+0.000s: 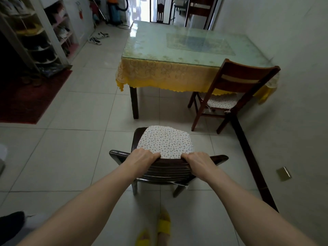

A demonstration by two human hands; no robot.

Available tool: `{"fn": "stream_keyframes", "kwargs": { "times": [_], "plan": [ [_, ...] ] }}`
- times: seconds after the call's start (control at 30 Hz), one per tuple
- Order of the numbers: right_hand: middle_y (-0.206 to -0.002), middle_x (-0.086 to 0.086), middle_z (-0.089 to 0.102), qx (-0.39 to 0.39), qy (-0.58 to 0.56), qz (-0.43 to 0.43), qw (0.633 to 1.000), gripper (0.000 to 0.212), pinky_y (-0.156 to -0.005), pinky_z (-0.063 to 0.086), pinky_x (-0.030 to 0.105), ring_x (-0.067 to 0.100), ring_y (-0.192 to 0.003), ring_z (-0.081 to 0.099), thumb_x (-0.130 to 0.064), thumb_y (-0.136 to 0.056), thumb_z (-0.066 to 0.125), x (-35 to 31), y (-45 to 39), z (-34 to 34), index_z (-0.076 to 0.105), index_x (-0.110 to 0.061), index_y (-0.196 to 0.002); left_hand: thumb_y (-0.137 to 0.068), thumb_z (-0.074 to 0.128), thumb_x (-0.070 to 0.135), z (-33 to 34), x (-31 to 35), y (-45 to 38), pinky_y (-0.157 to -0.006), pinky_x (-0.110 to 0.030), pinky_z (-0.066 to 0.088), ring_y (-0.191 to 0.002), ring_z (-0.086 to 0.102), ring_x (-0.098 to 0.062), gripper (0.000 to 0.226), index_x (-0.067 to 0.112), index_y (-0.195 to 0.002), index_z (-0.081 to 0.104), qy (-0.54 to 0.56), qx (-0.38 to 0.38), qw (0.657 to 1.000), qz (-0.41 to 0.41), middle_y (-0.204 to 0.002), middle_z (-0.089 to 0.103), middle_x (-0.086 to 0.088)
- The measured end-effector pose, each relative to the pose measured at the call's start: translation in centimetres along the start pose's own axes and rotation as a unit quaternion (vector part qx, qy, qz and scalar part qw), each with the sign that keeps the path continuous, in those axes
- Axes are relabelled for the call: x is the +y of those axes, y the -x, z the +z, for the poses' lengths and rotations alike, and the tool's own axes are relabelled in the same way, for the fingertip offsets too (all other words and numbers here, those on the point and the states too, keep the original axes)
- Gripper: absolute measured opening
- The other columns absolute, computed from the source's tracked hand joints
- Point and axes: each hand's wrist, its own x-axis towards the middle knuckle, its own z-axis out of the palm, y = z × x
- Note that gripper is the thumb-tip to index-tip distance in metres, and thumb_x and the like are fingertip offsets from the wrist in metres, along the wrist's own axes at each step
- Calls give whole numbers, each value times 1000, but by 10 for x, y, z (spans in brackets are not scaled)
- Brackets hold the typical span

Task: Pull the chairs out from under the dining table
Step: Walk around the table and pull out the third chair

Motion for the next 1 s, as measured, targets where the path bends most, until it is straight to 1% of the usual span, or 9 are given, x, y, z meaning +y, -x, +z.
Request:
{"fn": "stream_keyframes", "kwargs": {
  "times": [0.07, 0.2, 0.27, 0.4, 0.6, 0.73, 0.93, 1.0],
  "plan": [
    [-94, 8, 65, 1, 0, 1, 1000, 22, -63, 39, 36, 30, -84, 61, -7, -88, 47, -8, 10, 1, 53, -17, -107, -86, 49, 4, 0, 4, 10, -60, -36, 45, -74, 62, -28, 36, 24, -115, 46, -3, -2, 1000, 4, -90, 66, -6],
    [-94, 8, 65, -4, -2, 4, 1000, 21, -62, 36, 35, 30, -84, 60, -8, -89, 47, -19, 29, 3, 52, -17, -107, -86, 49, 5, 0, 16, 27, -65, -37, 50, -77, 63, -30, 36, 24, -116, 45, -7, -8, 1000, 9, -93, 67, -7],
    [-94, 8, 65, -3, -4, 3, 1000, 21, -61, 36, 35, 30, -84, 60, -7, -88, 47, -23, 40, 6, 52, -18, -106, -86, 49, 6, 0, 24, 35, -66, -37, 49, -79, 63, -31, 36, 24, -117, 46, -12, -8, 1000, 12, -94, 67, -7],
    [-92, 7, 66, 2, -6, -2, 1000, 23, -63, 40, 36, 29, -82, 60, -6, -87, 48, -26, 63, 15, 53, -18, -106, -86, 49, 5, 2, 45, 50, -66, -37, 46, -82, 63, -31, 38, 25, -118, 46, -16, -7, 1000, 3, -94, 67, -7],
    [-89, 5, 65, 2, -2, -14, 1000, 21, -60, 37, 35, 28, -79, 60, -8, -87, 49, -27, 100, 27, 52, -20, -103, -87, 52, 7, 6, 82, 74, -70, -38, 52, -82, 63, -29, 37, 25, -119, 46, 5, -9, 1000, -5, -95, 66, -7],
    [-91, 7, 65, -4, 2, -14, 1000, 22, -60, 36, 35, 30, -81, 60, -6, -86, 47, -31, 120, 34, 52, -18, -105, -87, 49, 6, 9, 100, 90, -68, -38, 50, -80, 63, -29, 35, 24, -116, 48, 5, -2, 1000, -10, -92, 66, -7],
    [-94, 9, 66, -12, 6, -8, 1000, 21, -63, 39, 37, 33, -83, 60, -7, -88, 46, -38, 135, 35, 53, -16, -105, -86, 47, 7, 11, 112, 102, -63, -36, 40, -83, 63, -31, 34, 24, -115, 49, 0, -10, 1000, -10, -95, 66, -7],
    [-95, 9, 66, -15, 4, 0, 1000, 19, -64, 39, 37, 33, -84, 60, -8, -90, 45, -42, 136, 34, 54, -16, -105, -87, 48, 9, 10, 111, 105, -64, -36, 41, -85, 63, -30, 32, 24, -116, 49, 3, -14, 1000, -12, -96, 66, -6]
  ]
}}
